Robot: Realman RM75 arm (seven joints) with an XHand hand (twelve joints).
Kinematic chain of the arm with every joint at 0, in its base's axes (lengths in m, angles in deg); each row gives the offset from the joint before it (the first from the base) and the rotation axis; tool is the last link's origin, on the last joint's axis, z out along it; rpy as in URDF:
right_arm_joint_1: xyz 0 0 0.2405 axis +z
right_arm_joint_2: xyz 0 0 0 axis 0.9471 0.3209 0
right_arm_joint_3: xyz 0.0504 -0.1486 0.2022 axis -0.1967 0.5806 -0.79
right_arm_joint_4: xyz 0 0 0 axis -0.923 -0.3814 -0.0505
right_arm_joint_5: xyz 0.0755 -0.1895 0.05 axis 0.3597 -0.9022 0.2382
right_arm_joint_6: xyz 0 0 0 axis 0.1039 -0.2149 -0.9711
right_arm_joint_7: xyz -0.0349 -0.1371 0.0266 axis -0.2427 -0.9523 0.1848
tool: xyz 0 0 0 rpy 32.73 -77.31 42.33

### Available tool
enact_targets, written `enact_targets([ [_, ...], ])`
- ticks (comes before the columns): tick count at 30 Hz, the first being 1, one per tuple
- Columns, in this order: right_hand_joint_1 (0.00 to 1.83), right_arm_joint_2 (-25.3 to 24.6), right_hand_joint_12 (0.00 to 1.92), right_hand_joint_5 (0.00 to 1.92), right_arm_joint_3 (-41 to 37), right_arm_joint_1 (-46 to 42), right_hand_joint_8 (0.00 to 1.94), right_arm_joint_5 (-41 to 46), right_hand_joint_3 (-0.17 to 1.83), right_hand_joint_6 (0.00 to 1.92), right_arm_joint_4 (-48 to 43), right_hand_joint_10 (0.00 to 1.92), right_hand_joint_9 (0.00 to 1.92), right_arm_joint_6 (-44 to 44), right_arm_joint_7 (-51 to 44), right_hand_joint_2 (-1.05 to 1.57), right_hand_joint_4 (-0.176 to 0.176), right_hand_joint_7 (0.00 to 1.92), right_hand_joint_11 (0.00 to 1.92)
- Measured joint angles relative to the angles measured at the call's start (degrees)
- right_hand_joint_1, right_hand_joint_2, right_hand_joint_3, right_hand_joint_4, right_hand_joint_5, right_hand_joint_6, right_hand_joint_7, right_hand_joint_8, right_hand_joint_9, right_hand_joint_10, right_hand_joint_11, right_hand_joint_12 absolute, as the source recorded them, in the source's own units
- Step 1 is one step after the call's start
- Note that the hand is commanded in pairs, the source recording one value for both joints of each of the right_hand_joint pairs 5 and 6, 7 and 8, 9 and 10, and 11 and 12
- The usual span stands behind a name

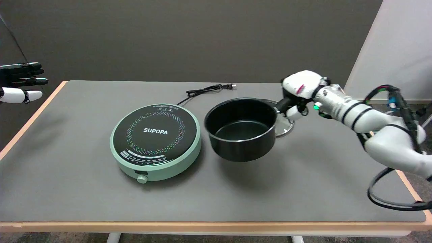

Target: Place the soup pot onto the table.

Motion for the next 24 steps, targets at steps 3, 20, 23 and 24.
enact_targets([
  [3,1.05,0.22,1.92,1.92,-4.39,-3.53,1.92,0.66,1.12,1.92,-1.17,1.92,1.92,0.49,0.01,0.73,-0.026,1.92,1.92],
  [20,1.05,-7.43,1.92,1.92,-31.68,-21.89,1.92,2.79,1.10,1.92,-8.36,1.92,1.92,-1.45,0.60,0.75,-0.028,1.92,1.92],
  [23,1.05,-9.70,1.92,1.92,-35.04,-23.57,1.92,3.06,1.10,1.92,-9.06,1.92,1.92,-3.34,2.04,0.76,-0.028,1.92,1.92],
  [24,1.05,-10.21,1.92,1.92,-35.75,-23.89,1.92,3.14,1.09,1.92,-9.20,1.92,1.92,-3.90,2.49,0.76,-0.029,1.92,1.92],
])
